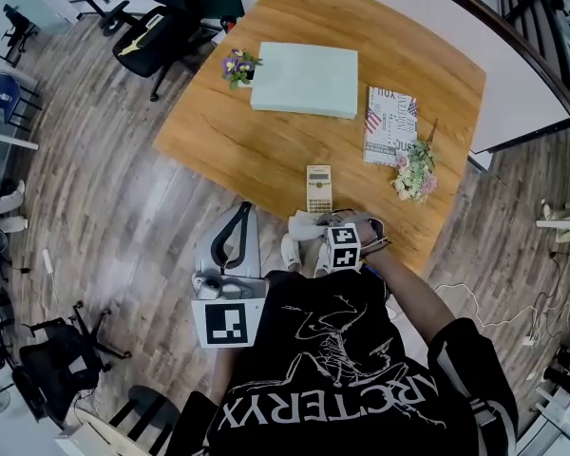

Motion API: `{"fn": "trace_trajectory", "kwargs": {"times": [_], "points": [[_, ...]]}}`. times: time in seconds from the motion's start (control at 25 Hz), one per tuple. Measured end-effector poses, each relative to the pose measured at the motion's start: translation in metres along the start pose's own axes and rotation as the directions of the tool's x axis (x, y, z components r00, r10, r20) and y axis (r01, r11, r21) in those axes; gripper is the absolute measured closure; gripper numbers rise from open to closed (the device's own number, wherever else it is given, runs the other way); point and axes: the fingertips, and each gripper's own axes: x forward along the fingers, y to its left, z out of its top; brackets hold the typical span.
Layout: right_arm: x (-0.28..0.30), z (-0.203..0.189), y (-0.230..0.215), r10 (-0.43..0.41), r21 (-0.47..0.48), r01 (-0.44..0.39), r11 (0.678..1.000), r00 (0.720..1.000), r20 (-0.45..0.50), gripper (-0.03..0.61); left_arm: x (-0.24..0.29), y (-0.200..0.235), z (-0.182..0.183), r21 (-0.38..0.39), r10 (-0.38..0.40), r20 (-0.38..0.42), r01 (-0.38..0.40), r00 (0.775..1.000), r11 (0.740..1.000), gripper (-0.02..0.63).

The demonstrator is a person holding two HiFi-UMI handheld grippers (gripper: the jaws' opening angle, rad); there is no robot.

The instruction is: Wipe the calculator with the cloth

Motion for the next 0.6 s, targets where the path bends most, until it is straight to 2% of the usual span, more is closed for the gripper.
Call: {"fn": "trace_trajectory", "kwargs": {"times": [0.08,0.16,0.24,0.28,0.36,0.44,0.52,0.56,0.6], "points": [[-0.015,0.002,-0.007,-0.029,0.106,0.021,0.994,0.997,0.076,0.488,0.0,-0.001,0.0,0.0,-0.003,-0.002,0.003,1.0,1.0,0.604],[-0.047,0.003,-0.027,-0.132,0.278,0.081,0.957,0.976,0.173,0.488,0.001,-0.001,0.001,0.003,-0.009,-0.001,0.009,1.0,1.0,0.604],[-0.098,0.005,-0.054,-0.302,0.454,0.161,0.876,0.918,0.257,0.488,0.003,0.001,0.002,0.012,-0.017,0.0,0.017,1.0,1.0,0.604],[-0.129,0.004,-0.068,-0.398,0.532,0.202,0.823,0.872,0.285,0.488,0.004,0.002,0.003,0.016,-0.023,0.002,0.023,1.0,1.0,0.604],[-0.199,0.002,-0.091,-0.585,0.653,0.277,0.705,0.748,0.313,0.488,0.012,0.0,0.009,0.024,-0.046,0.019,0.046,0.999,0.999,0.604],[-0.274,0.001,-0.107,-0.739,0.731,0.336,0.594,0.587,0.33,0.488,0.024,-0.007,0.019,0.033,-0.071,0.042,0.07,0.997,0.997,0.604],[-0.343,0.001,-0.117,-0.846,0.785,0.377,0.492,0.42,0.328,0.488,0.035,-0.016,0.03,0.05,-0.097,0.068,0.094,0.993,0.994,0.604],[-0.371,0.002,-0.119,-0.88,0.804,0.39,0.448,0.35,0.321,0.488,0.039,-0.022,0.036,0.061,-0.11,0.08,0.106,0.991,0.993,0.604],[-0.394,0.003,-0.12,-0.903,0.818,0.4,0.414,0.291,0.315,0.488,0.042,-0.027,0.041,0.071,-0.122,0.091,0.116,0.988,0.991,0.604]]}}
